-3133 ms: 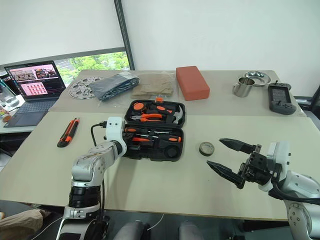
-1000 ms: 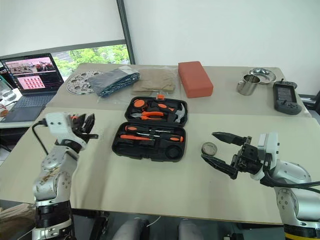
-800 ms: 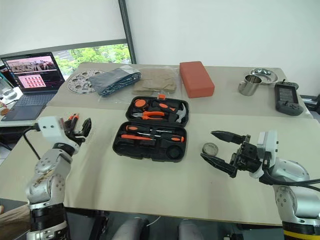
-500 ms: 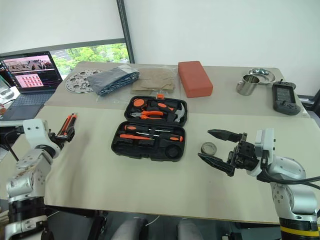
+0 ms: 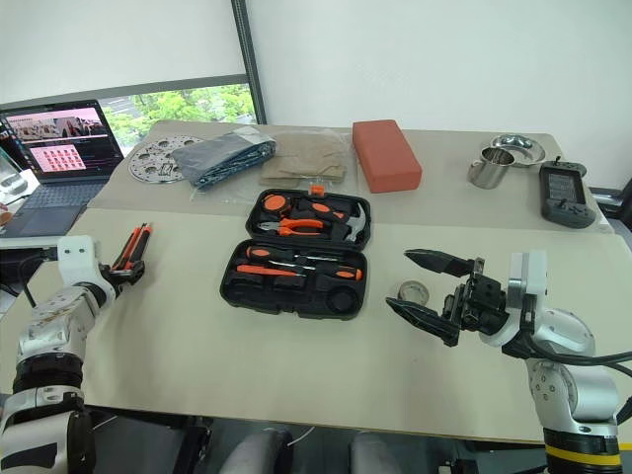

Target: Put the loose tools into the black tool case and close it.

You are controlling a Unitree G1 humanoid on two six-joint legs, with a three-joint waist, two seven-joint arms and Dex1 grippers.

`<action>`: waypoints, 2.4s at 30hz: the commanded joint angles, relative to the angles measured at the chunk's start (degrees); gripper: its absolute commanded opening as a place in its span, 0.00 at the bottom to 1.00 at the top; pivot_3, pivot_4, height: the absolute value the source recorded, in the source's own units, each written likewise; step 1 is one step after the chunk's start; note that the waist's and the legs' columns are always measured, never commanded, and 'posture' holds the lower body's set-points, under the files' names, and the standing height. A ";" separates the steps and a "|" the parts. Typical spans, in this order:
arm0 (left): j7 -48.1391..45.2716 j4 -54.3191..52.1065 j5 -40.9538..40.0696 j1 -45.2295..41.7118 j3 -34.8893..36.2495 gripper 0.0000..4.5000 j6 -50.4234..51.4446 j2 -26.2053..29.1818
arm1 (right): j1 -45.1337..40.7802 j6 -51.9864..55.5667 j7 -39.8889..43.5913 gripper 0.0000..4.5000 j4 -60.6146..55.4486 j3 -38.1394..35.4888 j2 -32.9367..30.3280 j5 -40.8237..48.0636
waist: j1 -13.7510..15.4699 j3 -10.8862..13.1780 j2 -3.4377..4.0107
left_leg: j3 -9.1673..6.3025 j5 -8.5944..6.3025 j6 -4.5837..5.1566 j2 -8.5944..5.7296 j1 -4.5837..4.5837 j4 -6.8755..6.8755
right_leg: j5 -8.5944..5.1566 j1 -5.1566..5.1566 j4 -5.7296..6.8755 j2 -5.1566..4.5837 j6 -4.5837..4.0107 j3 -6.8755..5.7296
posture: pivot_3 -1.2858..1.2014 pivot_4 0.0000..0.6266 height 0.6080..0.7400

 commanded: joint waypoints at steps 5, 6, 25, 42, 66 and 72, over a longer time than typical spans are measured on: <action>-2.31 9.98 1.43 -5.28 -1.82 0.94 -0.54 2.70 | 0.37 -0.26 -0.82 1.00 -2.53 -1.01 -0.25 0.75 | 0.00 -0.01 0.01 | 0.01 0.00 0.00 -0.02 0.07 0.04 | 0.00 -0.01 0.21 0.01 0.00 -0.01 | 0.52 0.24 1.00; -2.12 11.21 1.06 -5.84 -1.44 0.88 -0.43 2.81 | 0.42 -0.25 -0.89 1.00 -2.62 -1.08 -0.28 0.77 | 0.00 -0.01 0.01 | 0.01 0.00 0.00 -0.03 0.09 0.05 | -0.01 -0.01 0.31 0.01 0.01 -0.01 | 0.52 0.24 1.00; -22.36 6.40 -6.16 -10.87 -1.03 0.40 -23.36 0.28 | 1.56 -0.90 -0.73 1.00 -1.84 -2.84 -1.26 0.76 | 0.22 0.08 -0.16 | 0.01 0.02 -0.02 0.00 0.01 0.11 | -0.01 -0.13 0.43 0.10 0.01 -0.07 | 0.52 0.24 1.00; -68.32 -5.42 4.73 -13.38 -31.75 0.40 -35.37 -0.20 | 2.95 -1.42 -0.43 1.00 -2.36 -4.71 -1.58 0.45 | -1.36 0.09 -0.07 | 0.12 0.08 0.09 -0.02 0.03 0.15 | -0.03 -0.07 0.42 0.48 0.02 0.06 | 0.52 0.24 1.00; -73.36 12.44 14.32 -23.12 -38.03 0.40 -47.45 -2.55 | 6.93 -0.86 -3.17 1.00 -6.77 -7.03 -2.41 0.84 | -1.38 0.08 -0.06 | 0.06 0.13 0.17 -0.07 -0.07 0.24 | -0.16 -0.05 0.45 0.45 0.24 0.10 | 0.52 0.24 1.00; -72.17 14.39 14.94 -24.30 -37.71 0.40 -47.94 -4.02 | 7.17 -1.16 -3.62 1.00 -7.10 -6.59 -2.18 0.62 | -0.71 0.07 -0.05 | 0.07 0.13 0.18 -0.10 -0.12 0.25 | -0.15 -0.04 0.44 0.43 0.22 0.10 | 0.52 0.24 1.00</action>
